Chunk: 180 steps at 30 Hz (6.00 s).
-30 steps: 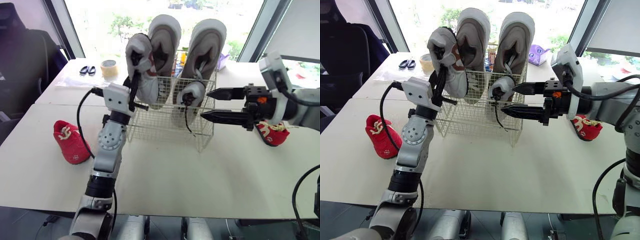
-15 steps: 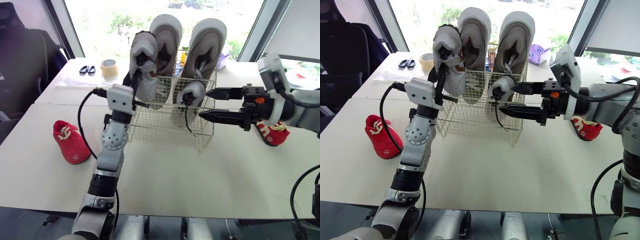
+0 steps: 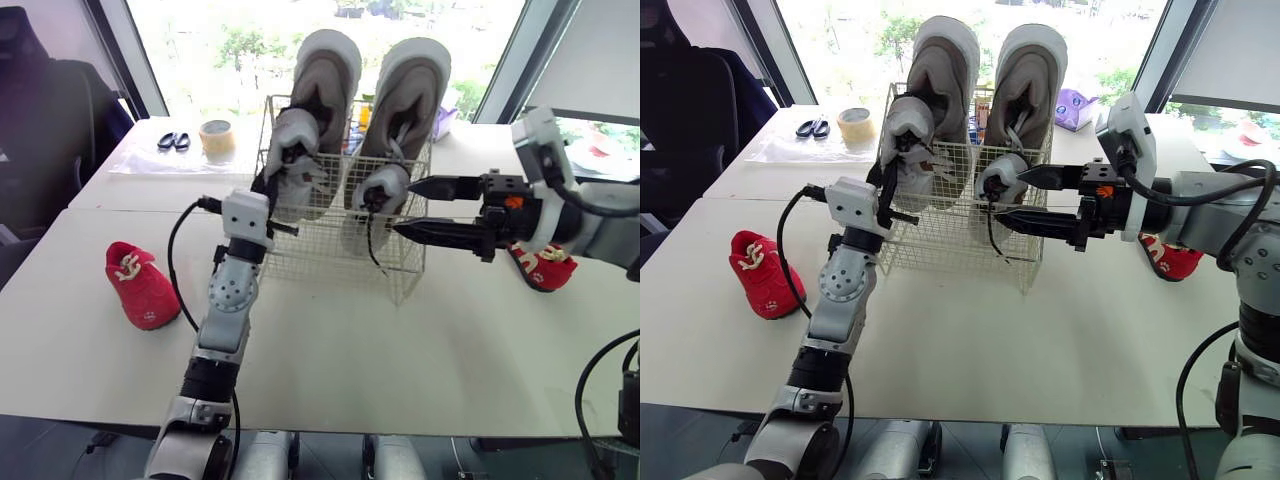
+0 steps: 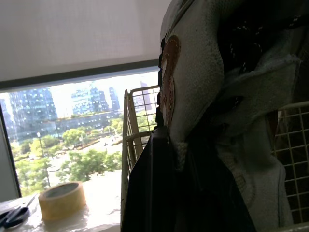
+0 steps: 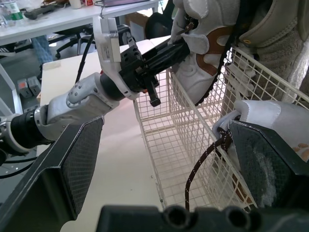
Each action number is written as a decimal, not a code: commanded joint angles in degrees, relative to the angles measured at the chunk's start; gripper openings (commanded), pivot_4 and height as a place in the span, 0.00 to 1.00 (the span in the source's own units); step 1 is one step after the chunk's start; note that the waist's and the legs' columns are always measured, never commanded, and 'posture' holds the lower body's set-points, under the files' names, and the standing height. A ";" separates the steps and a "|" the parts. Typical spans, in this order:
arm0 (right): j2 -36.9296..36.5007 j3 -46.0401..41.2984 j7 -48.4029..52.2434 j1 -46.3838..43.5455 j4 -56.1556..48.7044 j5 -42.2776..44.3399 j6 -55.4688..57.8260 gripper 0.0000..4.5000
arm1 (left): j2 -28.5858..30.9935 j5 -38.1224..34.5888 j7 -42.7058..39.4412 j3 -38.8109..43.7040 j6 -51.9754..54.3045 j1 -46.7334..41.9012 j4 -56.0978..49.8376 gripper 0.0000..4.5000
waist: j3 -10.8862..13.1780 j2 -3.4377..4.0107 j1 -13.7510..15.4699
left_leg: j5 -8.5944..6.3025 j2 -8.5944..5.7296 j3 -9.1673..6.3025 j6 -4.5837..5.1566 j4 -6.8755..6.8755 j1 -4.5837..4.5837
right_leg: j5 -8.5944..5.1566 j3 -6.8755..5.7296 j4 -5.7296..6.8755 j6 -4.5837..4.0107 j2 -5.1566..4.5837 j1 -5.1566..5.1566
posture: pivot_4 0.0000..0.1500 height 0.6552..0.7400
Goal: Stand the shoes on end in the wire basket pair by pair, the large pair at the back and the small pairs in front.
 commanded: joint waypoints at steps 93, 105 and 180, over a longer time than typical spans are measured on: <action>14.83 -12.29 -17.97 11.92 69.70 -44.67 -64.08 0.51 | 19.54 -47.34 -23.42 -7.22 56.54 0.71 -38.02 1.00 | 0.03 0.19 -0.49 | -0.03 0.06 0.18 0.08 0.12 -0.01 | -0.22 0.15 0.08 -0.35 0.11 0.00 | 1.00 0.01; 5.02 -14.05 -19.96 -4.98 45.32 -40.39 -63.67 0.51 | 6.93 -42.70 -29.85 0.26 44.31 -34.95 -2.78 1.00 | 0.21 0.49 -0.56 | -0.12 0.00 0.28 0.25 0.31 -0.18 | -0.25 0.19 0.12 -0.22 0.08 -0.11 | 1.00 0.01; 52.70 -3.14 -38.88 -8.41 0.91 8.24 -32.80 0.98 | 6.85 -68.49 -19.04 28.90 53.29 -34.79 -7.01 0.05 | 0.45 0.32 -1.69 | 0.19 -0.08 0.07 -0.31 -0.01 -0.23 | -0.04 0.39 0.82 -0.03 0.06 -0.71 | 1.00 0.01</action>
